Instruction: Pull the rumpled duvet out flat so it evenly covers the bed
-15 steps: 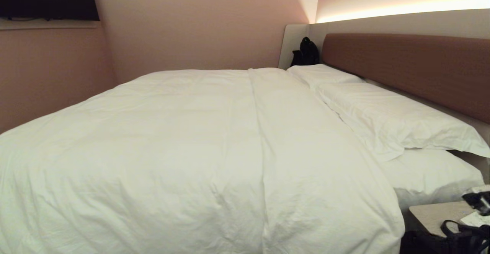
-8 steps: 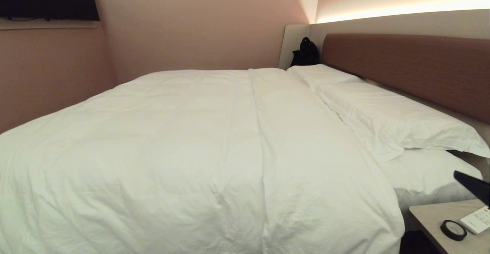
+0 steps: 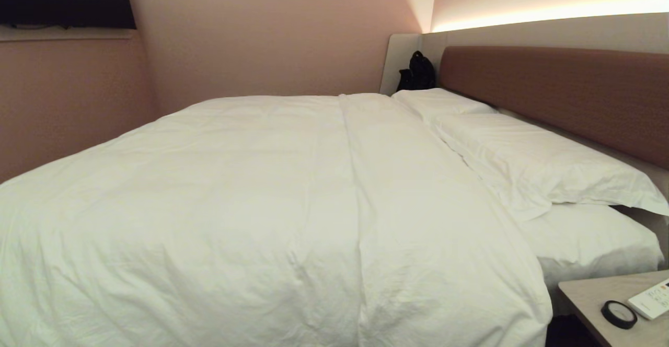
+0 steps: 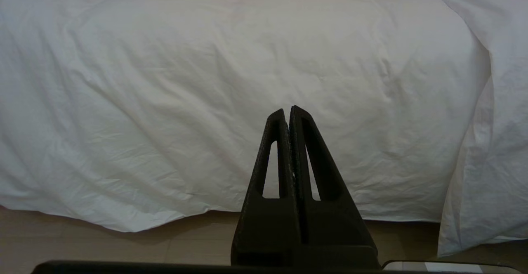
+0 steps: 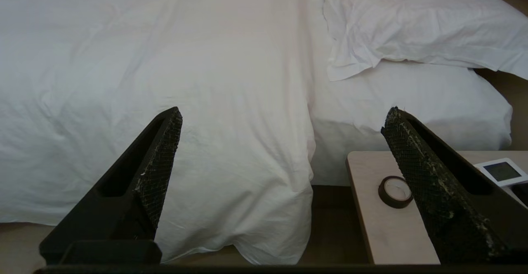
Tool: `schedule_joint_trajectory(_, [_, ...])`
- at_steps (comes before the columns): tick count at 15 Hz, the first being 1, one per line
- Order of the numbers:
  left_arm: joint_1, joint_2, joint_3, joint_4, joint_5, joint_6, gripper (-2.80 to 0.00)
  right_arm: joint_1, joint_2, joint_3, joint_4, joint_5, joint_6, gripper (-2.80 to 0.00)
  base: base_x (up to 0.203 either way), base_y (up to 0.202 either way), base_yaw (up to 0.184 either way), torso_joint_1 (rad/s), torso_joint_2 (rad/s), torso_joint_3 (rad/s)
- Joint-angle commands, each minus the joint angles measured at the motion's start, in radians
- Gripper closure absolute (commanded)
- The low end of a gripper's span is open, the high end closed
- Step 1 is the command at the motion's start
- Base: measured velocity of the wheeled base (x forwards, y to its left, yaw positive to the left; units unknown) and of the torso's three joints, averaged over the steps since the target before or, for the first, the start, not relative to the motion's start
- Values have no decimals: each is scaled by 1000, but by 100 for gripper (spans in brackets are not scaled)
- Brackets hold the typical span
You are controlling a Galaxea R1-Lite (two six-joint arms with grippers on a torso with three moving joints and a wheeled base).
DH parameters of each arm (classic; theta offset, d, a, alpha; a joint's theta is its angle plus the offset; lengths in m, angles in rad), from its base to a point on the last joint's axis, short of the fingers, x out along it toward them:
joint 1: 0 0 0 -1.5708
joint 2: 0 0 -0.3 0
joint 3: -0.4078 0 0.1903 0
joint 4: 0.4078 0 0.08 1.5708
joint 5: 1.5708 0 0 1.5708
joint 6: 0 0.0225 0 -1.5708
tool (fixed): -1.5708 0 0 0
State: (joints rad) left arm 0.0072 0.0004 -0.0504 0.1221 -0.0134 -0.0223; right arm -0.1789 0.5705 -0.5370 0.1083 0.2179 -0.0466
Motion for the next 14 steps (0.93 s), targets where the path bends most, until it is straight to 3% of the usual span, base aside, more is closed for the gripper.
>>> schedule_joint_trajectory(1, [0, 1, 0, 1, 0, -1, 0, 5, -139, -29, 183, 0, 1, -280, 0, 0, 0, 0, 0, 0])
schedule_joint_trajectory(5, [0, 1, 0, 1, 0, -1, 0, 17, -290, -63, 316, -10, 10, -280, 0, 0, 0, 0, 0, 0])
schedule_joint_trajectory(7, [0, 1, 0, 1, -2, -1, 0, 20, -293, -109, 349, -19, 61, -280, 0, 0, 0, 0, 0, 0])
schedule_joint_trajectory(8, [0, 1, 0, 1, -2, -1, 0, 24, -293, -126, 355, -20, 80, -102, 0, 0, 0, 0, 0, 0])
schedule_joint_trajectory(9, [0, 1, 0, 1, -2, -1, 0, 41, -293, -135, 355, -21, 81, 0, 0, 0, 0, 0, 0, 0])
schedule_joint_trajectory(11, [0, 1, 0, 1, -2, -1, 0, 110, -285, -164, 358, -54, 83, 0, 0, 0, 0, 0, 0, 0])
schedule_joint_trajectory(14, [0, 1, 0, 1, -2, -1, 0, 220, -296, -180, 382, -170, 85, 0, 0, 0, 0, 0, 0, 0])
